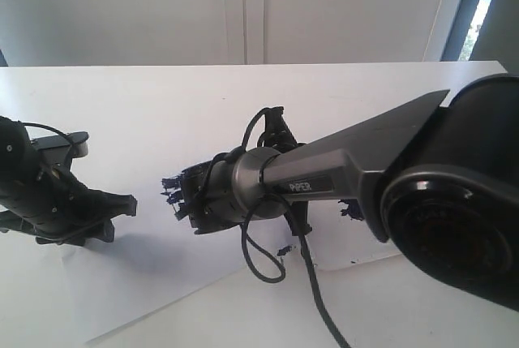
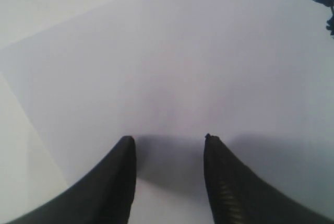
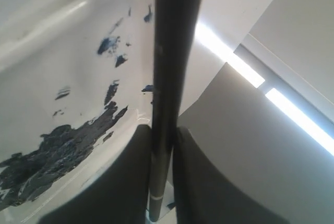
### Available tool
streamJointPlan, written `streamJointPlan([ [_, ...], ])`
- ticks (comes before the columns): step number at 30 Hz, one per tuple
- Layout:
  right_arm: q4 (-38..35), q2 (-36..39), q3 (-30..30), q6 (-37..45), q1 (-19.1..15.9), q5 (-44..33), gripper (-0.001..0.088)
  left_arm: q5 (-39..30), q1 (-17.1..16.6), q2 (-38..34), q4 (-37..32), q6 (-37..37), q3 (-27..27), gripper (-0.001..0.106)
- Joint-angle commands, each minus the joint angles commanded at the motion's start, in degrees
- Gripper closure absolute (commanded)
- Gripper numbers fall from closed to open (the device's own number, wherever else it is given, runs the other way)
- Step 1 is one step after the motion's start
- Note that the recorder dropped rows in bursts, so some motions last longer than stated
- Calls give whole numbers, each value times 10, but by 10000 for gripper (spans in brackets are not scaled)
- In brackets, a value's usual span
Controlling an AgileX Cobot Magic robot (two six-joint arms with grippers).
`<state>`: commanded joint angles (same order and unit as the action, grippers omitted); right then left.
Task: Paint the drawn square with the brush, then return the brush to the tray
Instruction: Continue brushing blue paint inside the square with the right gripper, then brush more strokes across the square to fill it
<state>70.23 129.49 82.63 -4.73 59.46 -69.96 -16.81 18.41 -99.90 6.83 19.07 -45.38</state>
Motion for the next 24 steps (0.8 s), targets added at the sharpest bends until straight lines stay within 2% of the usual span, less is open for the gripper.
streamJointPlan([
  [8, -43, 0, 0, 0, 25, 0, 868, 2, 0, 0, 0, 0, 0, 574],
  [16, -63, 0, -1, -1, 67, 0, 868, 2, 0, 0, 0, 0, 0, 574],
  [20, -62, 0, -1, -1, 60, 0, 868, -3, 0, 0, -5, 0, 0, 574],
  [24, -60, 0, -1, -1, 28, 0, 868, -6, 0, 0, -9, 0, 0, 574],
])
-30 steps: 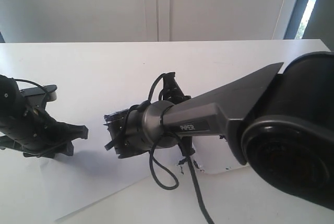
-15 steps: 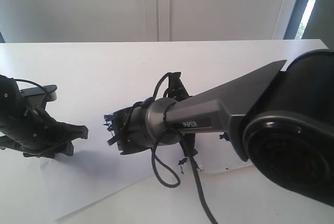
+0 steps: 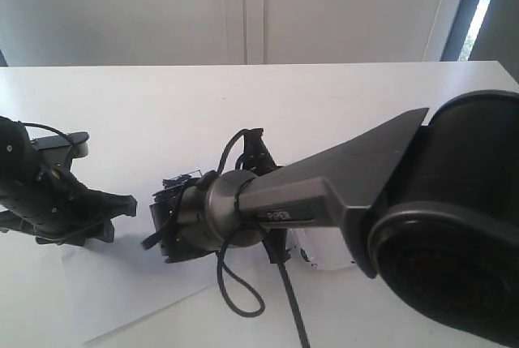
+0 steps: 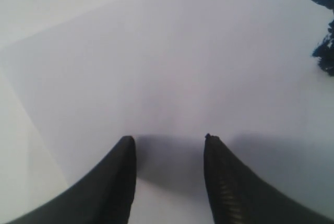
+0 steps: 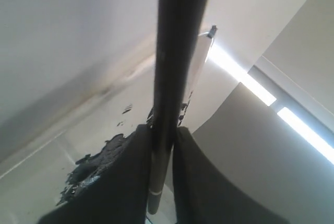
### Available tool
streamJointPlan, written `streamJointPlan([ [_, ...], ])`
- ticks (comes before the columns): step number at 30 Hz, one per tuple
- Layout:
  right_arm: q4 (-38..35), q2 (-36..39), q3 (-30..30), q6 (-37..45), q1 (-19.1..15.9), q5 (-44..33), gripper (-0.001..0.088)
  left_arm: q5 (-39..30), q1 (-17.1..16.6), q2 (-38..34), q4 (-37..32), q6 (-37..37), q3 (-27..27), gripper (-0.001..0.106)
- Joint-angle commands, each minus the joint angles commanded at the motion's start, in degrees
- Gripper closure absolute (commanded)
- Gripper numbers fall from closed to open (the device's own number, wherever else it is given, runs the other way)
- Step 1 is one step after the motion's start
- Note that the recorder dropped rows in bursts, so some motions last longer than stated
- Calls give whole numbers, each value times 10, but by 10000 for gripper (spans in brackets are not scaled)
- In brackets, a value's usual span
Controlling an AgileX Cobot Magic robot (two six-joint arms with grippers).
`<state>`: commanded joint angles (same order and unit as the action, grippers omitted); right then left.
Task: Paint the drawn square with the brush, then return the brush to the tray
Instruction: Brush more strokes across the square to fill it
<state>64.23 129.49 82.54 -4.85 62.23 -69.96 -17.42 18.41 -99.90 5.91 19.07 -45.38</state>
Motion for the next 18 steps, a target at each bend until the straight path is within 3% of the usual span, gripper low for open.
streamJointPlan([
  [8, 1, 0, 0, 0, -32, 0, 868, 0, 0, 0, -2, 0, 0, 574],
  [18, -30, -1, 0, -2, -6, 0, 868, 3, 0, 0, -2, 0, 0, 574],
])
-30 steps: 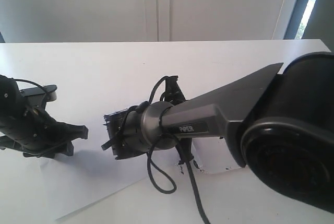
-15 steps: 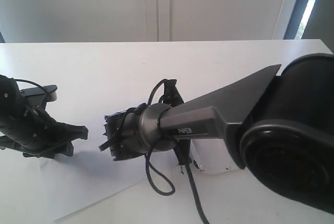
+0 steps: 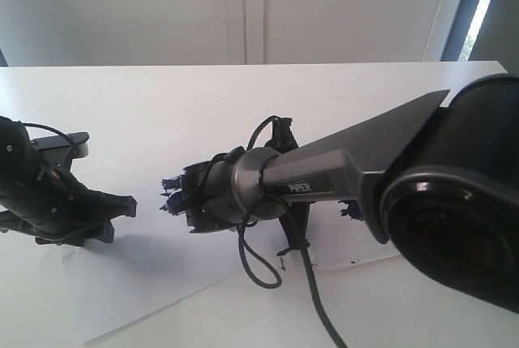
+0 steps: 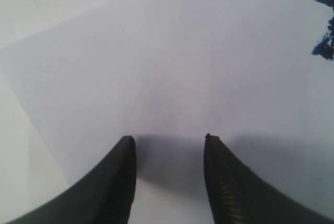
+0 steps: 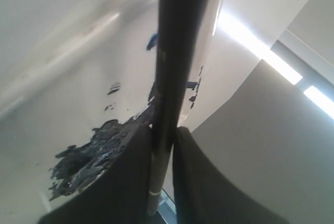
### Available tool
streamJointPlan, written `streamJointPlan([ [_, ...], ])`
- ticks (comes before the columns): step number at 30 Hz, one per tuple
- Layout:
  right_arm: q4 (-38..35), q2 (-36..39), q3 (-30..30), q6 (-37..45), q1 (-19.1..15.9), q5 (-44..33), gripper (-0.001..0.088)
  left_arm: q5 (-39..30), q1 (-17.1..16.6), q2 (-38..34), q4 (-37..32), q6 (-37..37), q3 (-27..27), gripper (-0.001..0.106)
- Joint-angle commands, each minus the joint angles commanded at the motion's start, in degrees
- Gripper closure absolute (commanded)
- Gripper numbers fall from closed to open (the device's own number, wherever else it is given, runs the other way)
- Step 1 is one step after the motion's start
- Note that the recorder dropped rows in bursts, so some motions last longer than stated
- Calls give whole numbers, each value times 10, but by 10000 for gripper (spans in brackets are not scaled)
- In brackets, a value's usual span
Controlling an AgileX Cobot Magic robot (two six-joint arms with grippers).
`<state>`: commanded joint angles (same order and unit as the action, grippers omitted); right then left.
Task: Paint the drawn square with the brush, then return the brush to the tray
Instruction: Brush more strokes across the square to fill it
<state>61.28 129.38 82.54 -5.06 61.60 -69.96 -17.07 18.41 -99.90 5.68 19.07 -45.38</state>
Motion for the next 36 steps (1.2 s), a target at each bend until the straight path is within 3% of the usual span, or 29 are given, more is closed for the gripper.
streamJointPlan([
  [9, -11, -1, -15, -2, 33, 0, 868, 0, 0, 0, 0, 0, 0, 574],
  [14, 15, -2, -50, -16, 28, 0, 868, -2, 0, 0, 0, 0, 0, 574],
  [21, 34, -13, -54, -30, 13, 0, 868, -3, 0, 0, -2, 0, 0, 574],
  [28, 34, -16, -60, -27, -20, 0, 868, -6, 0, 0, -2, 0, 0, 574],
  [36, 17, -20, -60, -27, 1, 0, 868, -3, 0, 0, -2, 0, 0, 574],
])
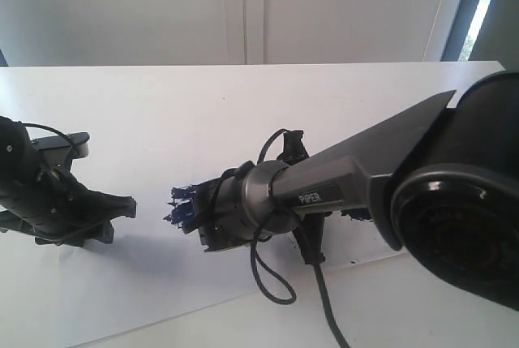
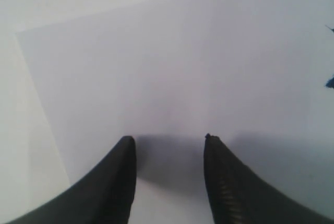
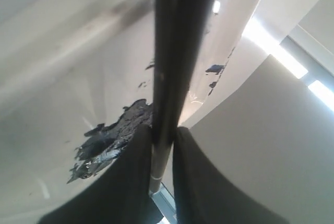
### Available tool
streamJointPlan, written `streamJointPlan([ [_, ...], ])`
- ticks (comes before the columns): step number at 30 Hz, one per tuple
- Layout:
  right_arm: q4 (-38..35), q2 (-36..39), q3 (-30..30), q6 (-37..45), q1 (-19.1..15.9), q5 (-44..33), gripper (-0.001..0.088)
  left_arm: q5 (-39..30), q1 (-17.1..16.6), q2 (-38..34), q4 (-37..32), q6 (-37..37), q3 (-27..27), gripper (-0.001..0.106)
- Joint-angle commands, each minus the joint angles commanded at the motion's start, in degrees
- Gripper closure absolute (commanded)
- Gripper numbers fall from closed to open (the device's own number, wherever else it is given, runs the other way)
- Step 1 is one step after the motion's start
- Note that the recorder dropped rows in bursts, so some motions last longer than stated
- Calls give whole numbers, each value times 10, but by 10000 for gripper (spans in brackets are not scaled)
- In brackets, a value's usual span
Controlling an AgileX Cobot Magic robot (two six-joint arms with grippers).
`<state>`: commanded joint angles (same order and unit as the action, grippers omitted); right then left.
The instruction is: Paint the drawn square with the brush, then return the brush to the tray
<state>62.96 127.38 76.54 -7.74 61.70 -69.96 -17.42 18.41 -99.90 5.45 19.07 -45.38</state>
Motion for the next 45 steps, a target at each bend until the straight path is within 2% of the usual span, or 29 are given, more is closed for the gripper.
streamJointPlan([
  [4, 0, 0, 0, 0, 22, 0, 868, 0, 0, 0, 0, 0, 0, 574],
  [8, -1, 0, 0, 0, 26, 0, 868, -2, 0, 0, 0, 0, 0, 574],
  [21, 0, 0, 0, 0, -23, 0, 868, -4, 0, 0, 0, 0, 0, 574],
  [27, 1, 0, 0, 0, -27, 0, 868, -2, 0, 0, -1, 0, 0, 574],
  [37, -7, 0, 0, 0, 14, 0, 868, -1, 0, 0, -1, 0, 0, 574],
  [45, 62, 0, 0, 5, 18, 0, 868, -1, 0, 0, -1, 0, 0, 574],
])
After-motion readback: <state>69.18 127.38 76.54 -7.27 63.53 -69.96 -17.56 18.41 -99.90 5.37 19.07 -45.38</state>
